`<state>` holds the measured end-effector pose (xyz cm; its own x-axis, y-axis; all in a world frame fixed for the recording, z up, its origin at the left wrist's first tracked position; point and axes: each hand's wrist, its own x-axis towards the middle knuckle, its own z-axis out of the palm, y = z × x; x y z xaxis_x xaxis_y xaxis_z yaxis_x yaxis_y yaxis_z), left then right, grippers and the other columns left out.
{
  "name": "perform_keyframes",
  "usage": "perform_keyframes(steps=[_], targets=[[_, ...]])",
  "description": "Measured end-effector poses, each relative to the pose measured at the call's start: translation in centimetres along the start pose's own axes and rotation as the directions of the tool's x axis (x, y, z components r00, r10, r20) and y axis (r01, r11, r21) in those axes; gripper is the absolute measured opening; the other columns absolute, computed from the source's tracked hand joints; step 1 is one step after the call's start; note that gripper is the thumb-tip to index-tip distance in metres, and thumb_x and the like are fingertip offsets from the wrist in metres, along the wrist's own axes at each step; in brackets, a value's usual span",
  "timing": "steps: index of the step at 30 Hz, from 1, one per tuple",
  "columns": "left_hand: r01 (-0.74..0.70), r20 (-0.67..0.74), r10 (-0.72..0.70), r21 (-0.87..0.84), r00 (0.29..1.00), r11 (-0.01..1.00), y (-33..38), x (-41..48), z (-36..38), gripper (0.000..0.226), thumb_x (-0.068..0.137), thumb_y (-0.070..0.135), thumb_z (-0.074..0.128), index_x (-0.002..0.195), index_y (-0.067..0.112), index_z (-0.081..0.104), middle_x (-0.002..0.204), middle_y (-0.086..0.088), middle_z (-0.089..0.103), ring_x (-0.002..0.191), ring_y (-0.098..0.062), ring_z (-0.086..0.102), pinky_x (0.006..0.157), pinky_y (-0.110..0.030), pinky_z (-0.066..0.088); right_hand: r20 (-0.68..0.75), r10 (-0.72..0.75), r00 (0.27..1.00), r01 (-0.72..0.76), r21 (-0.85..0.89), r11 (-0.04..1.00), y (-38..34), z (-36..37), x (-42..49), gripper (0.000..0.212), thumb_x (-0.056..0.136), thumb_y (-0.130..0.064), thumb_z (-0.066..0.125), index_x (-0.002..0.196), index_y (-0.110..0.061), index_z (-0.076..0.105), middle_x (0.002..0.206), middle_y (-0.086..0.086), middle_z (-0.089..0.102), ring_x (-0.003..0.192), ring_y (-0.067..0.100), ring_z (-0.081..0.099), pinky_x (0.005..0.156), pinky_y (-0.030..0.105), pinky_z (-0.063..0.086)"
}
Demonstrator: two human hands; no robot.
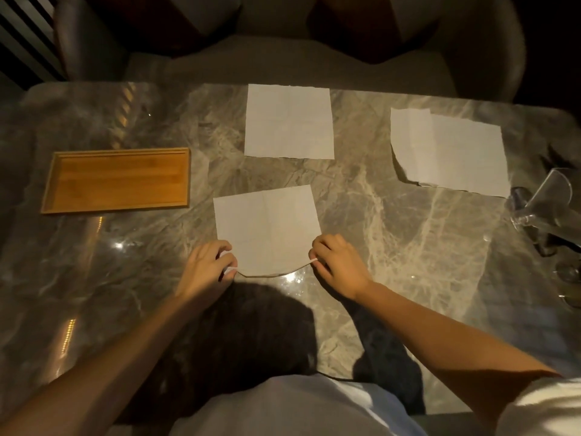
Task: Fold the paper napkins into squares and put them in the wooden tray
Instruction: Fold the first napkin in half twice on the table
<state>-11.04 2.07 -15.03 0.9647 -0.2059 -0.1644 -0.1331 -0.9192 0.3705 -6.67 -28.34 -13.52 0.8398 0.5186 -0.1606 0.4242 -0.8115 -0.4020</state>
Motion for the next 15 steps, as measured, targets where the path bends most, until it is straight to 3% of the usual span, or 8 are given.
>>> perform_keyframes(steps=[3,6,8,11,12,15], targets=[[-0.178,-0.014,0.178,-0.014,0.984,0.984,0.3,-1.1,0.0,0.012,0.083,0.021,0.054,0.085,0.013,0.063,0.127,-0.011,0.059,0.121,-0.028,0.052,0.104,-0.045,0.039,0.036,-0.067,0.997,0.065,0.067,0.996,0.0,-0.6,-1.6,0.011,0.094,-0.020,0.048,0.096,-0.014,0.057,0.112,0.004,0.060,0.102,0.023,0.055,0.088,0.034,0.045],[-0.199,-0.015,0.199,-0.115,0.980,0.973,0.8,-1.8,0.0,0.012,0.081,0.025,0.053,0.083,0.014,0.057,0.128,-0.011,0.060,0.118,-0.028,0.055,0.104,-0.041,0.040,0.073,-0.089,0.993,0.081,0.116,0.990,0.0,-1.0,-3.4,0.017,0.098,-0.025,0.042,0.099,-0.015,0.056,0.107,0.004,0.063,0.095,0.022,0.060,0.083,0.035,0.049],[-0.170,0.052,0.179,-0.138,0.982,0.976,1.1,-2.3,0.1,0.039,0.073,0.048,0.058,0.094,0.016,0.057,0.133,-0.006,0.056,0.113,-0.025,0.056,0.098,-0.038,0.044,0.104,-0.066,0.992,0.053,0.126,0.991,0.0,-0.9,-4.6,0.019,0.100,-0.028,0.039,0.102,-0.017,0.054,0.103,0.002,0.064,0.087,0.021,0.060,0.077,0.037,0.050],[-0.184,0.181,0.195,-0.075,0.964,0.980,1.5,-3.0,0.6,0.083,0.061,0.072,0.062,0.124,0.017,0.053,0.139,0.001,0.050,0.124,-0.018,0.048,0.108,-0.040,0.036,0.147,-0.010,0.989,-0.011,0.143,0.990,-0.2,-0.8,-5.8,0.021,0.101,-0.034,0.034,0.108,-0.020,0.048,0.100,0.003,0.065,0.078,0.023,0.061,0.072,0.040,0.051],[-0.194,0.172,0.206,-0.087,0.963,0.977,1.6,-3.2,0.9,0.080,0.065,0.066,0.065,0.126,0.016,0.053,0.137,-0.001,0.052,0.125,-0.020,0.049,0.109,-0.040,0.035,0.153,0.006,0.988,-0.030,0.152,0.988,-0.3,-0.8,-6.0,0.020,0.102,-0.036,0.033,0.108,-0.022,0.046,0.096,0.003,0.065,0.074,0.023,0.061,0.070,0.041,0.051],[-0.175,0.010,0.181,-0.209,0.983,0.962,2.0,-3.5,1.2,0.029,0.081,0.031,0.066,0.105,0.014,0.067,0.122,-0.007,0.064,0.114,-0.025,0.060,0.101,-0.041,0.044,0.151,0.064,0.987,-0.094,0.200,0.975,-0.5,-0.7,-6.2,0.013,0.100,-0.041,0.034,0.101,-0.029,0.039,0.083,-0.004,0.062,0.065,0.019,0.058,0.064,0.038,0.050]])
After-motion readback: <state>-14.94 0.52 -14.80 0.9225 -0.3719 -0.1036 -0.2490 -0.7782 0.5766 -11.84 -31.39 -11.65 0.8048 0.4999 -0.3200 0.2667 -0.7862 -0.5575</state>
